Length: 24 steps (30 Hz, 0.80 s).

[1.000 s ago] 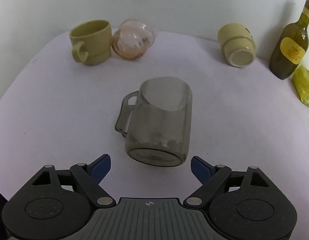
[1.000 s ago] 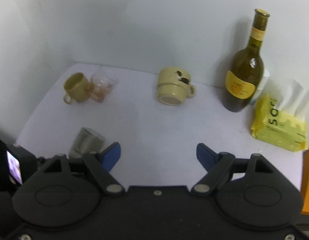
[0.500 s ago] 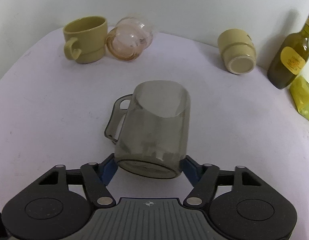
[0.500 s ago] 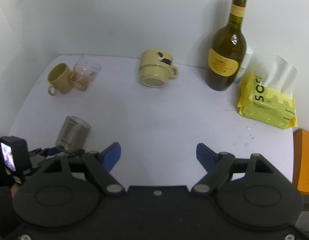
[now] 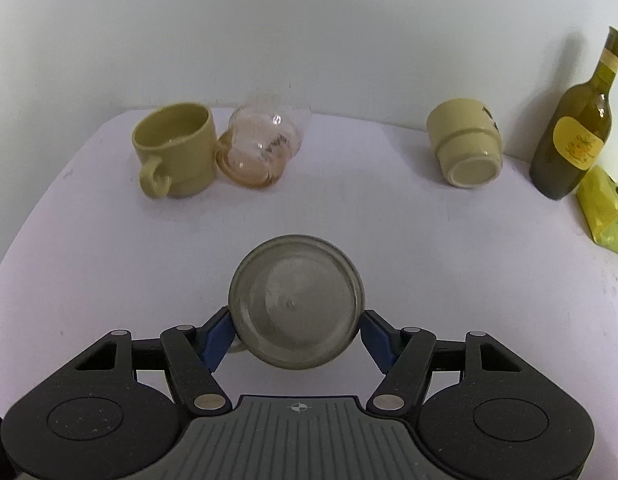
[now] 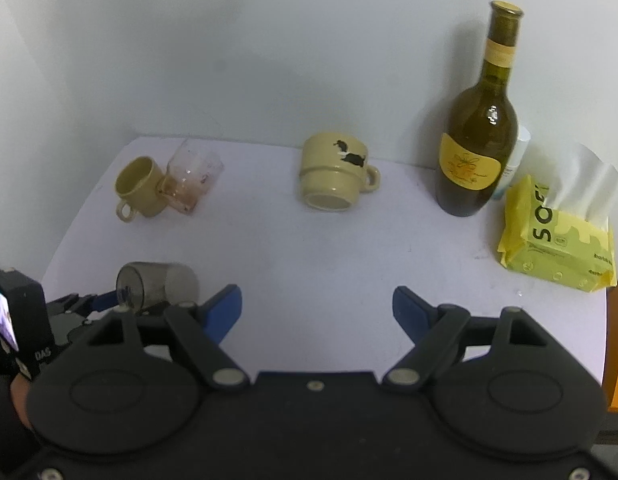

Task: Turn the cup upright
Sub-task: 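Lift and rotate the grey mug with the left gripper to stand upright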

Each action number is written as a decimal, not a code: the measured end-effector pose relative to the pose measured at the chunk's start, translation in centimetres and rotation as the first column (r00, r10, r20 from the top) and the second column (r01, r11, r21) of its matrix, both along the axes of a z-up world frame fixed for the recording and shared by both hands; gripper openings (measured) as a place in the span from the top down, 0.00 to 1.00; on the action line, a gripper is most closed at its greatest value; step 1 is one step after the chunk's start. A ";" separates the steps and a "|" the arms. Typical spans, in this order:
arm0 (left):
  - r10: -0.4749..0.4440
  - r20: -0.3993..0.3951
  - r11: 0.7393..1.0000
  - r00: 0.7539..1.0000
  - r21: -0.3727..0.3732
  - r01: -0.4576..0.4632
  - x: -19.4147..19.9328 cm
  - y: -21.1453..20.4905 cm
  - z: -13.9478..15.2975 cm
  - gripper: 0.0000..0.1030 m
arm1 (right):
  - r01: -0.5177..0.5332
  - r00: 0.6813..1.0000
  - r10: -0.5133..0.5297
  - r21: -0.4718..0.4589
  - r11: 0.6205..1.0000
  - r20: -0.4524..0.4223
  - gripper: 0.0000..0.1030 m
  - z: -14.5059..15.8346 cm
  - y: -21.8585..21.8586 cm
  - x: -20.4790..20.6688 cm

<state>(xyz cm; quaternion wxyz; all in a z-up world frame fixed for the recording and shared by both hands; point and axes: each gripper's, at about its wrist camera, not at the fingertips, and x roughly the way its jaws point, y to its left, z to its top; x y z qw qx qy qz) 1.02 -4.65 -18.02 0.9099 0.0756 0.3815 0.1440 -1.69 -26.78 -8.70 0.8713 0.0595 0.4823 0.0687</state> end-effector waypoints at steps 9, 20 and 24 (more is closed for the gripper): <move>-0.063 -0.052 0.995 0.997 0.074 0.066 1.2 -0.9 -0.7 0.36 | 0.050 0.999 -0.051 0.016 0.999 0.016 0.21 0.4 -1.0 -0.3; -0.097 -0.100 0.990 0.990 0.088 0.106 1.4 -0.5 -1.6 0.37 | 0.064 0.997 -0.065 0.026 0.998 0.033 0.21 0.7 -0.8 -0.9; -0.122 -0.102 0.983 0.987 0.127 0.135 2.9 -1.2 -1.9 0.38 | 0.097 0.995 -0.097 0.023 0.995 0.026 0.21 0.6 -1.8 -1.8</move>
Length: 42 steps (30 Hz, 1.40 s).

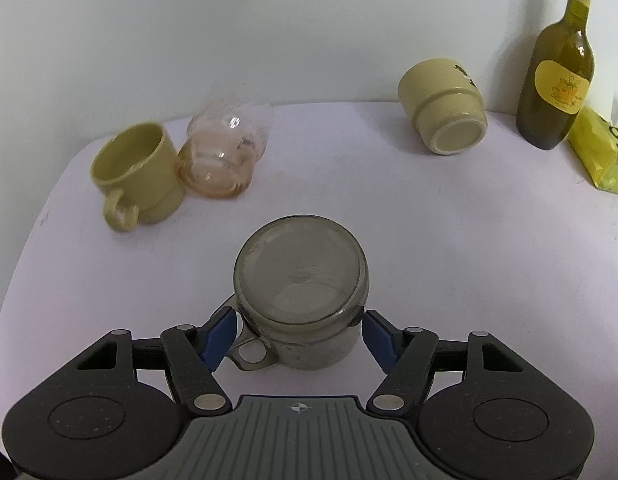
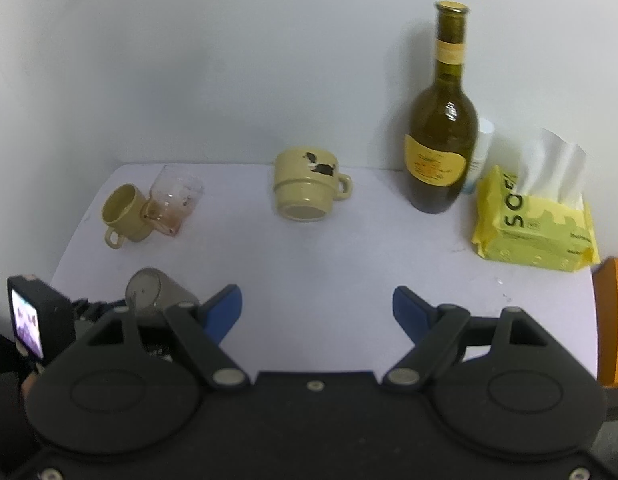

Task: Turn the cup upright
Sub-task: 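Lift and rotate the grey mug with the left gripper to stand upright, then lower the grey mug upright onto the table and open the left gripper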

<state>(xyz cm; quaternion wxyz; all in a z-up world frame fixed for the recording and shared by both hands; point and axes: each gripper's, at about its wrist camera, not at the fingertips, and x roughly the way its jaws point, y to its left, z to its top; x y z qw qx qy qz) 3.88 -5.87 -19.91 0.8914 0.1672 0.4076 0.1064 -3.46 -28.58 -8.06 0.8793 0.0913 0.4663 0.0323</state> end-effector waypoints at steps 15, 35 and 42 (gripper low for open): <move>0.074 0.067 0.994 0.995 -0.080 -0.069 -4.5 -0.5 3.2 0.17 | -0.025 0.996 0.027 0.025 0.999 -0.086 0.21 -2.6 -1.4 -3.4; 0.141 0.118 0.955 0.983 -0.278 -0.104 -17.1 8.1 17.1 0.00 | 0.008 1.000 -0.007 -0.061 0.998 0.025 0.00 6.4 18.9 -6.9; 0.097 0.098 0.970 0.990 -0.230 -0.073 -19.7 10.5 17.2 0.00 | 0.028 1.000 -0.027 -0.177 0.984 0.003 0.00 5.9 23.2 -9.3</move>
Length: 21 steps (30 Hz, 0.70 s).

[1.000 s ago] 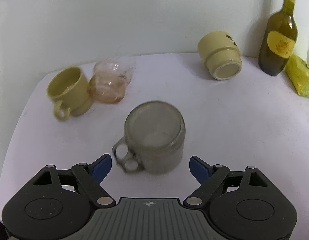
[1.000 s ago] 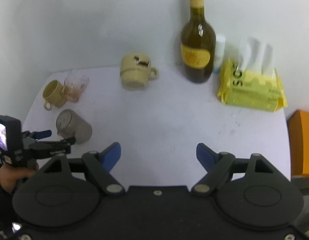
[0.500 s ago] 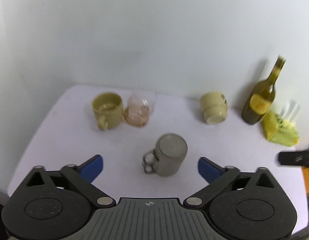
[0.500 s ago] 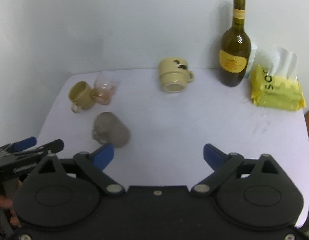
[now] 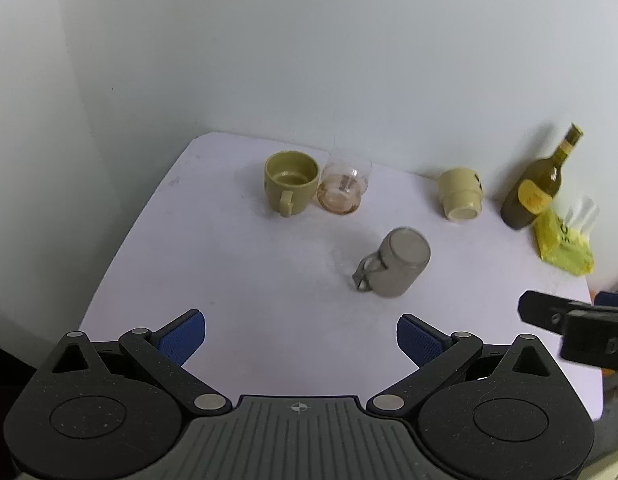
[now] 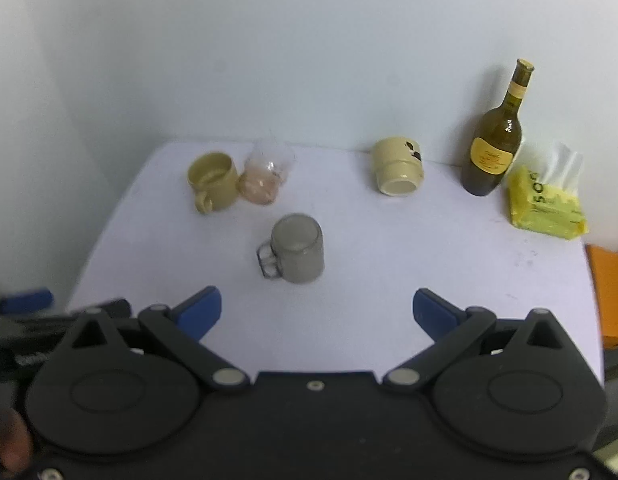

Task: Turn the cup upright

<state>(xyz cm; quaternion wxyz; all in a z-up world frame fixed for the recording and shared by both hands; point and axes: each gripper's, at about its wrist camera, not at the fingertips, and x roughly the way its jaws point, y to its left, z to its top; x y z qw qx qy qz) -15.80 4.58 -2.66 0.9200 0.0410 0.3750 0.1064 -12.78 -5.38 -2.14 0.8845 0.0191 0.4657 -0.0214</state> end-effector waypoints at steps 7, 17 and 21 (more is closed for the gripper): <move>0.000 0.020 1.000 1.000 0.005 0.000 -0.9 1.0 0.8 0.00 | 0.014 1.000 -0.014 -0.019 1.000 -0.001 0.00 0.0 1.5 -0.8; 0.018 0.015 1.000 1.000 0.000 -0.018 -0.6 1.0 0.5 0.00 | -0.005 1.000 0.005 -0.027 1.000 -0.012 0.00 -0.1 2.5 -0.8; 0.020 0.016 1.000 1.000 -0.002 -0.020 -0.8 1.1 0.5 0.00 | -0.013 1.000 0.012 -0.032 0.999 -0.015 0.00 -0.1 2.5 -0.5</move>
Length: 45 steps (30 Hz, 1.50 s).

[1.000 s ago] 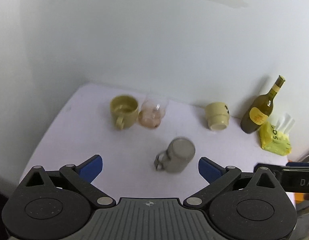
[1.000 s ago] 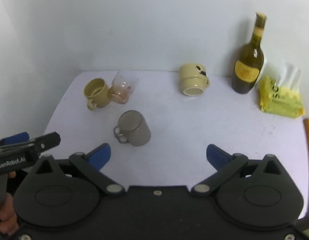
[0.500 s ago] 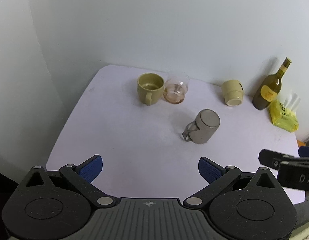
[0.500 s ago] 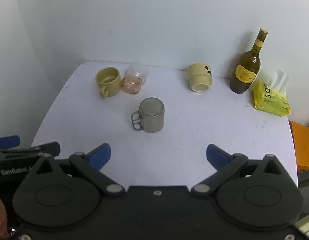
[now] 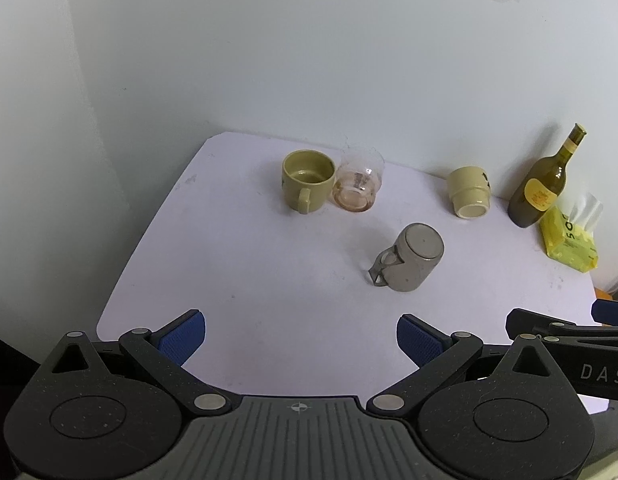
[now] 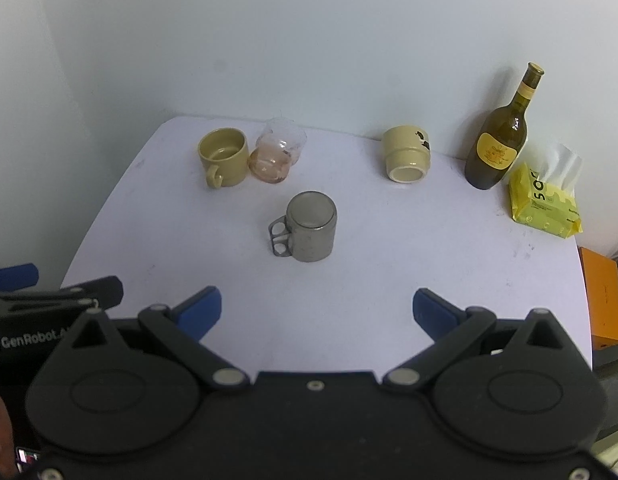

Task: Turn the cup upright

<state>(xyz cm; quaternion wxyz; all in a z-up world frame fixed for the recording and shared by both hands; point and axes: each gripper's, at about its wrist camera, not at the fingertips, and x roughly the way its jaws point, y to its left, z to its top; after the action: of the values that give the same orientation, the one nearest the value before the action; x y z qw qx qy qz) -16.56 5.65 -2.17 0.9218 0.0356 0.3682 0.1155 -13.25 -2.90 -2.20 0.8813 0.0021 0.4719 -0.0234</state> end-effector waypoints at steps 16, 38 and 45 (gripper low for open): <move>0.006 0.002 1.000 1.000 -0.003 -0.006 0.0 0.0 0.3 0.00 | -0.020 1.000 0.020 0.011 1.000 0.002 0.00 0.4 -0.3 0.3; 0.020 0.012 1.000 1.000 0.000 -0.020 -0.5 0.4 0.5 0.00 | -0.022 1.000 0.022 0.018 1.000 0.011 0.01 0.5 0.5 0.1; 0.014 0.019 1.000 1.000 -0.018 -0.014 -0.5 0.4 0.5 0.00 | -0.023 1.000 0.023 0.011 1.000 0.013 0.01 0.7 0.3 0.0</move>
<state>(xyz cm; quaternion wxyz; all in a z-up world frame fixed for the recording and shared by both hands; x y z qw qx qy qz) -17.10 6.08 -1.68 0.9248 0.0235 0.3607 0.1191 -13.22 -2.56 -1.53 0.8847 0.0016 0.4661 -0.0109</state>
